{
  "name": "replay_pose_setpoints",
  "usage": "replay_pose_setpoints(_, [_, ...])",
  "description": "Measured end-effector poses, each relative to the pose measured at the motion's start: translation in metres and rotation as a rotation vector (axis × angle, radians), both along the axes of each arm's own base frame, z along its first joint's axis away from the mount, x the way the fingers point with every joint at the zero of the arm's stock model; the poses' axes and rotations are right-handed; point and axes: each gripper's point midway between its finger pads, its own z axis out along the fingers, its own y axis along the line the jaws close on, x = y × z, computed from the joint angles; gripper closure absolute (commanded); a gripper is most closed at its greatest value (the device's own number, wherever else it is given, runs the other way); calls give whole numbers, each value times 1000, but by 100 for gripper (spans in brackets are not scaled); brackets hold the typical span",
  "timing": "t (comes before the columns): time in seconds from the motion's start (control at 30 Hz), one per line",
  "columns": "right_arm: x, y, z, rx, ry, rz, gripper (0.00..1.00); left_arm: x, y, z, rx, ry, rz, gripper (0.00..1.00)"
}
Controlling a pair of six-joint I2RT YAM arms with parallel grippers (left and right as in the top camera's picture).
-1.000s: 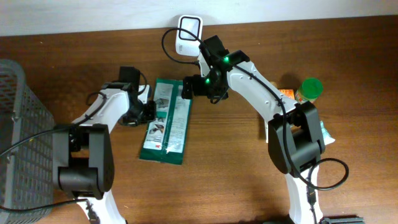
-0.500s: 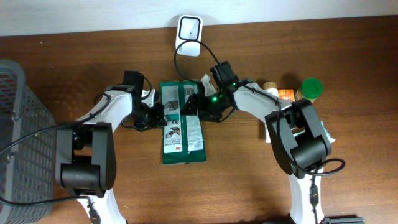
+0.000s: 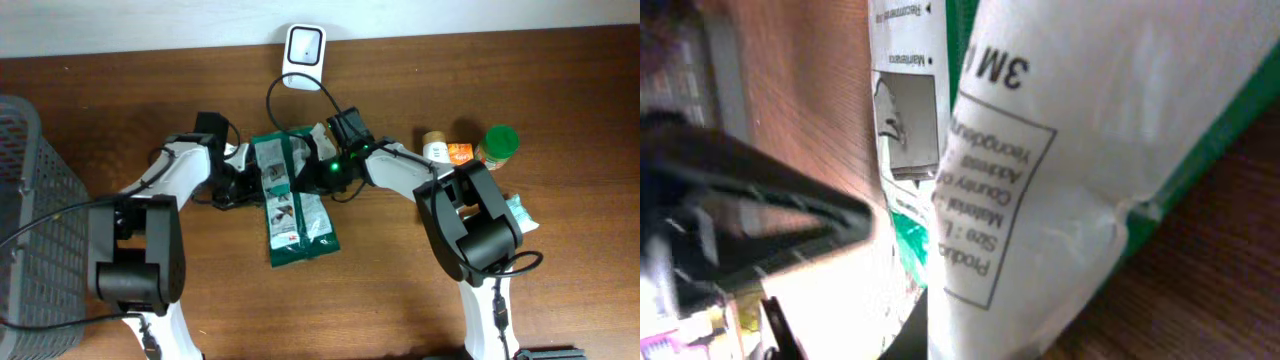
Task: Scan the item barcode
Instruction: 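Hold the 3M pack up to the scanner with right gripper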
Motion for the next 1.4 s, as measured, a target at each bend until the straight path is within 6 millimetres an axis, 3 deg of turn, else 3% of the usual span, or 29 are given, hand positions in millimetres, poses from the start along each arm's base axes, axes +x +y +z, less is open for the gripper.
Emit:
replay_pose_setpoints(0.03, [-2, -5, 3, -9, -15, 20, 96, 5, 7, 7, 8, -7, 4, 100])
replay_pose_setpoints(0.1, [-3, -14, 28, -13, -84, 53, 96, 29, 28, 31, 57, -79, 25, 90])
replay_pose_setpoints(0.13, [-3, -18, 61, -7, -185, 88, 96, 45, 41, 57, 102, -158, 38, 82])
replay_pose_setpoints(0.2, [-2, -22, 98, -9, -300, 106, 96, 58, 55, 87, 155, -252, 54, 76])
replay_pose_setpoints(0.23, [1, -26, 126, -14, -393, 102, 96, 64, 64, 102, 182, -296, 72, 66])
replay_pose_setpoints(0.27, [1, -29, 142, -14, -438, 99, 96, 70, 79, 117, 209, -339, 104, 49])
replay_pose_setpoints(0.37, [-5, -40, 169, -73, -466, 122, 96, 79, 111, 133, 259, -396, 130, 1])
replay_pose_setpoints(0.43, [-1, -54, 184, -188, -485, 127, 96, 84, 126, 138, 281, -423, 140, 1])
replay_pose_setpoints(0.5, [31, -67, 237, -309, -678, 73, 96, 86, 133, 140, 287, -433, 148, 1])
replay_pose_setpoints(0.57, [65, -83, 275, -441, -878, -24, 96, 86, 133, 140, 290, -434, 149, 1])
replay_pose_setpoints(0.7, [123, -112, 306, -771, -1161, -196, 96, 86, 133, 140, 290, -436, 149, 1])
replay_pose_setpoints(0.8, [172, -114, 280, -1008, -1289, -175, 96, 86, 133, 141, 290, -436, 149, 1])
replay_pose_setpoints(0.87, [201, -120, 246, -1205, -1330, -127, 96, 86, 134, 140, 292, -433, 149, 1])
replay_pose_setpoints(0.97, [226, -124, 219, -1440, -1391, -78, 96, 87, 134, 141, 294, -437, 150, 1])
replay_pose_setpoints(1.0, [233, -124, 220, -1500, -1432, -117, 96, 86, 134, 141, 293, -437, 149, 1])
replay_pose_setpoints(1.03, [238, -126, 216, -1554, -1448, -137, 96, 87, 134, 141, 294, -438, 149, 1])
replay_pose_setpoints(1.1, [245, -131, 182, -1717, -1423, -22, 96, 86, 134, 141, 294, -437, 147, 1])
replay_pose_setpoints(1.17, [248, -131, 139, -1793, -1375, 132, 96, 86, 134, 141, 294, -437, 147, 1])
replay_pose_setpoints(1.23, [250, -131, 112, -1831, -1351, 226, 96, 86, 134, 141, 294, -436, 147, 1])
replay_pose_setpoints(1.4, [251, -130, 118, -1858, -1376, 231, 96, 86, 134, 141, 294, -437, 147, 1])
